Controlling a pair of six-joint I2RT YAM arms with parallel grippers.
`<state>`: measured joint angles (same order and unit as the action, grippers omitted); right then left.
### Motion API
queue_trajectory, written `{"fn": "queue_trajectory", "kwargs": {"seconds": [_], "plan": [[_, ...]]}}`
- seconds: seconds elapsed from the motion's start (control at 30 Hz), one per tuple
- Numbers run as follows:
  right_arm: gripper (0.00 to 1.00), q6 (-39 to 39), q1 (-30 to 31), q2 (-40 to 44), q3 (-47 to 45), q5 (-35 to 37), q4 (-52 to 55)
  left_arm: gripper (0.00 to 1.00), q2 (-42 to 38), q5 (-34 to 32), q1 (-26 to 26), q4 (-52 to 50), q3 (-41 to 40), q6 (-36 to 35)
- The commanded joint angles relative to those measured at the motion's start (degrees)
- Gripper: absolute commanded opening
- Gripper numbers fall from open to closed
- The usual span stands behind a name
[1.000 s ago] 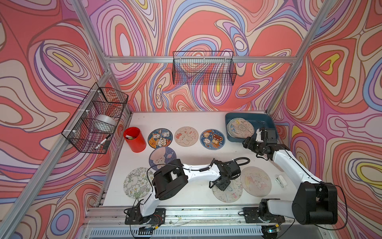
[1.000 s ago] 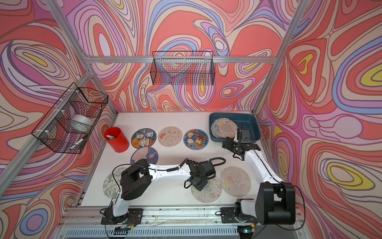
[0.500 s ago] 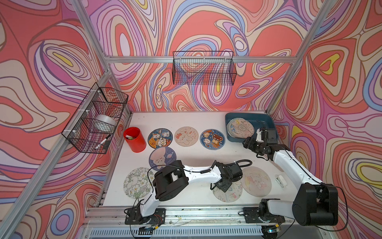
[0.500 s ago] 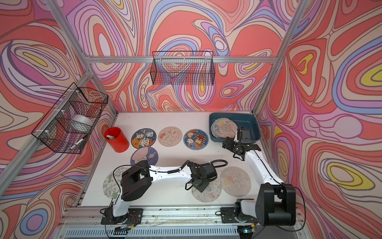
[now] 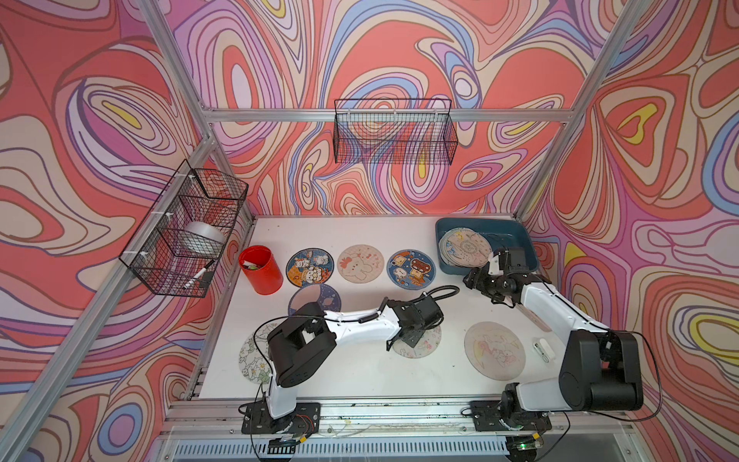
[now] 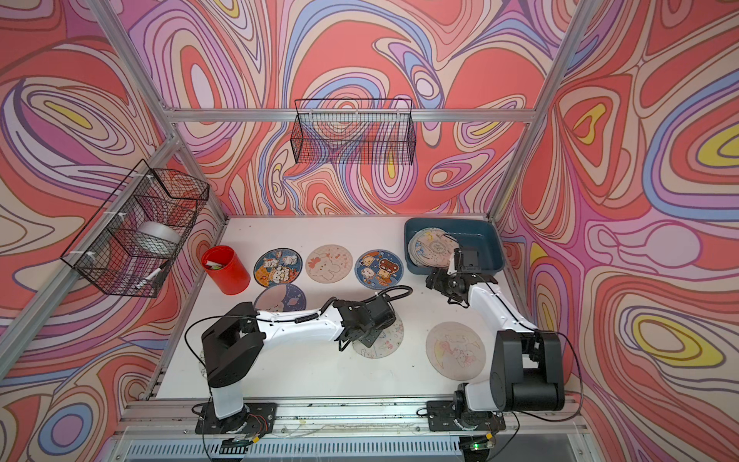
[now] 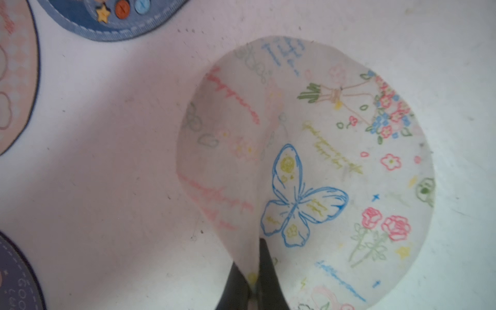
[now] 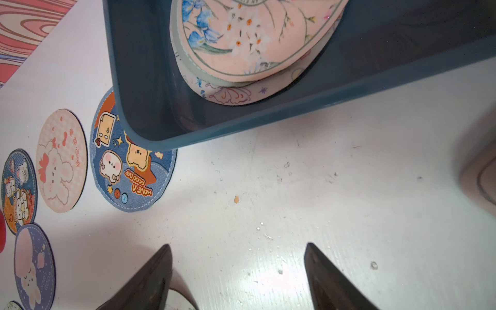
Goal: Put the coasters into the storage box
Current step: Pick up the coaster from the center of the board.
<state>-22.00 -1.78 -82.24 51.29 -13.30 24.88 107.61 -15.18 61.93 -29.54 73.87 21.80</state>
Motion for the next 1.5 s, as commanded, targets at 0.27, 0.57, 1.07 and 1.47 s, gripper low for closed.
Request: {"fn": "queue_trajectory", "kwargs": {"seconds": [0.27,0.57,1.07,1.47], "plan": [[0.78,4.18,0.26,0.66,-1.00,-17.76,-8.13,0.00,-4.39,6.92,-5.50,12.52,-3.12,-11.85],[0.78,5.29,2.48,0.42,-2.18,-27.72,-14.92,0.00,-5.58,23.62,-10.25,19.28,-5.22,-16.60],[0.77,10.11,13.92,-10.24,7.83,-24.38,-12.31,0.00,-7.66,34.47,-17.44,21.03,-5.82,-17.61],[0.74,11.57,17.21,-15.04,11.88,-28.61,-11.79,0.00,-9.61,34.34,-21.79,20.49,-5.41,-18.69]]}}
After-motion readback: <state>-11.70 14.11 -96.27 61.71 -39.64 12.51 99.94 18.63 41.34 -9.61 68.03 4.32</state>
